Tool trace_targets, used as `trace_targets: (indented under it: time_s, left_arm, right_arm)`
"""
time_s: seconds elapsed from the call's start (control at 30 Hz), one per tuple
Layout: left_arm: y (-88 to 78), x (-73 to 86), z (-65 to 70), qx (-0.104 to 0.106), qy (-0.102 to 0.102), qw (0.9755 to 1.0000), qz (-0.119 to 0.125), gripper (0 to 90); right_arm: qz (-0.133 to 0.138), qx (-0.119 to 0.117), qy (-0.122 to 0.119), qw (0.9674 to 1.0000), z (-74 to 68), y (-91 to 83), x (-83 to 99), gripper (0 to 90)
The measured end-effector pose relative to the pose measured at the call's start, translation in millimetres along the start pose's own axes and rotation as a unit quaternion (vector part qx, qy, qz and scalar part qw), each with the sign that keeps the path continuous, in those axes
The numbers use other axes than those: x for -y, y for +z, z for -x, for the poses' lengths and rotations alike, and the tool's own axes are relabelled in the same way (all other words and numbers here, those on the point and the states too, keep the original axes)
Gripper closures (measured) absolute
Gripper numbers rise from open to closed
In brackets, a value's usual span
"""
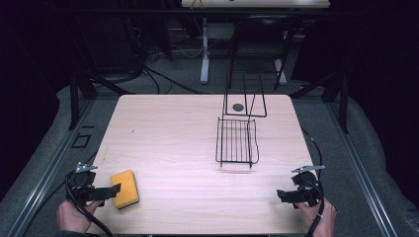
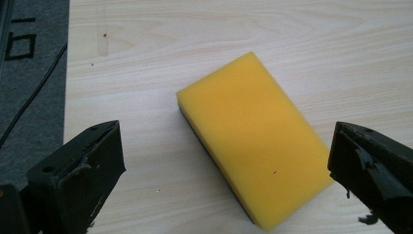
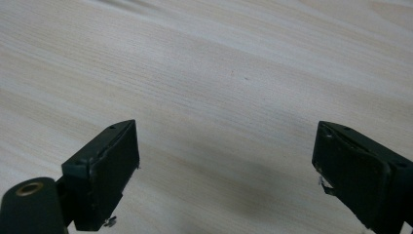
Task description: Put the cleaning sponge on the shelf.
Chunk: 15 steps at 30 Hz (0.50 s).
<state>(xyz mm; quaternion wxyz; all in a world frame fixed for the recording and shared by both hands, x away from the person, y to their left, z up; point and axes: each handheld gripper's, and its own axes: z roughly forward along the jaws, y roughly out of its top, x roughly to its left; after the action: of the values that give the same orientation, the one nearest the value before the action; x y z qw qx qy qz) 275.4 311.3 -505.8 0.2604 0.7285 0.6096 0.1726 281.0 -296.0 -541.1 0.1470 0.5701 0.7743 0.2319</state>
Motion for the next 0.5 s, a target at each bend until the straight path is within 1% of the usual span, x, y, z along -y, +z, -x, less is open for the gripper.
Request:
trace_targets:
  time_s: [0.1,0.17,0.23,0.27,0.3,0.33,0.37,0.43,0.5]
  left_arm:
    - [1.8,-1.2,3.1,0.003,0.000,1.0000,-0.005,0.0]
    - [3.7,-3.0,6.8,0.001,-0.005,1.0000,-0.007,0.0]
    - [4.6,-4.0,8.2,0.002,-0.006,0.9999,-0.010,0.0]
    - [5.8,-5.4,10.3,0.004,-0.011,0.9999,-0.012,0.0]
    - [7.6,-7.6,13.8,0.005,-0.013,0.9998,-0.015,0.0]
    - [7.6,-7.6,13.8,0.005,-0.013,0.9998,-0.015,0.0]
    - [10.4,-10.3,19.0,0.006,-0.013,0.9998,-0.015,0.1]
    - [13.9,-12.9,24.4,0.007,-0.008,0.9998,-0.018,0.1]
    - [18.9,-14.8,29.4,0.007,0.005,0.9996,-0.027,0.0]
  right_arm:
    - [-0.004,0.001,-0.003,1.0000,-0.3,0.4,-0.5,9.7]
    - [-0.005,0.002,-0.003,1.0000,-1.2,0.2,-0.4,9.7]
    - [-0.006,0.000,-0.006,1.0000,-1.3,-0.2,-0.6,9.8]
    - [-0.005,0.001,-0.005,1.0000,-1.6,-0.2,-0.7,9.9]
    - [-0.004,0.001,-0.006,1.0000,-1.3,0.1,-0.7,10.1]
    - [-0.004,0.001,-0.006,1.0000,-1.3,0.1,-0.7,10.1]
    - [-0.006,0.000,-0.006,1.0000,-1.3,-0.8,-0.4,10.3]
    - [0.000,-0.001,-0.005,1.0000,-1.6,-0.9,0.2,10.4]
    - [-0.003,-0.001,-0.007,1.0000,-1.8,-2.3,0.1,10.6]
